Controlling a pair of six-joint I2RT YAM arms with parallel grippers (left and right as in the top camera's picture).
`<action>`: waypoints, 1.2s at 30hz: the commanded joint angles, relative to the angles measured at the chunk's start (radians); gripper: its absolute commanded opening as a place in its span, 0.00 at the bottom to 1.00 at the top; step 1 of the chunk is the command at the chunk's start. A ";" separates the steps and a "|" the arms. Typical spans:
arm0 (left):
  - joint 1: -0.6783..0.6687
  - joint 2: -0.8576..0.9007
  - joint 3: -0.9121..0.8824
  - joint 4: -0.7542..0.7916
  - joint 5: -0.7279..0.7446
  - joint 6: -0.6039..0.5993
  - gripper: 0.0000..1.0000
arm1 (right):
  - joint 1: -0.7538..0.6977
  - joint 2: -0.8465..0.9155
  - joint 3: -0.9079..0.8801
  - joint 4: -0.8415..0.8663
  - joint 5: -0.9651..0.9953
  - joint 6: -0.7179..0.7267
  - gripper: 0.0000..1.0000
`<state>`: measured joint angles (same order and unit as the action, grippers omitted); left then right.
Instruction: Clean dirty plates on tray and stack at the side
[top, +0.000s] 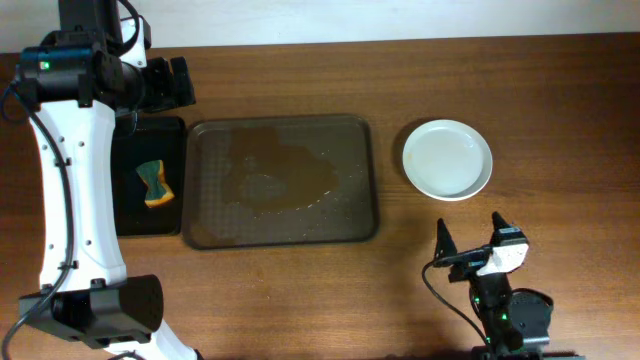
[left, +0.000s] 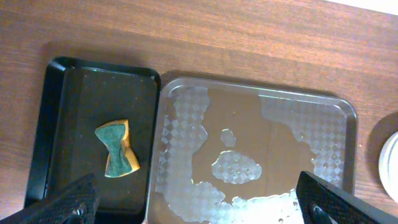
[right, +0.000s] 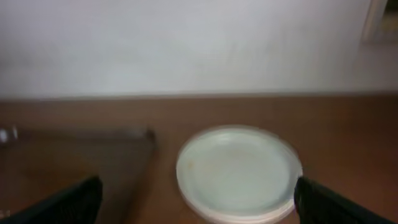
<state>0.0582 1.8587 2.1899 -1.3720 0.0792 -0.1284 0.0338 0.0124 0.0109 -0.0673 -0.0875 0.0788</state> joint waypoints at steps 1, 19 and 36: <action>0.001 0.003 0.001 0.002 0.011 0.010 0.99 | 0.007 -0.006 -0.005 -0.003 -0.006 0.007 0.98; 0.003 0.003 0.001 0.002 0.006 0.010 0.99 | 0.007 -0.005 -0.005 -0.004 -0.006 0.007 0.98; -0.042 -0.396 -0.322 0.405 -0.100 0.010 0.99 | 0.007 -0.005 -0.005 -0.004 -0.006 0.007 0.98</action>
<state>0.0124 1.5822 2.0041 -1.0229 0.0563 -0.1280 0.0341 0.0139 0.0109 -0.0669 -0.0887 0.0792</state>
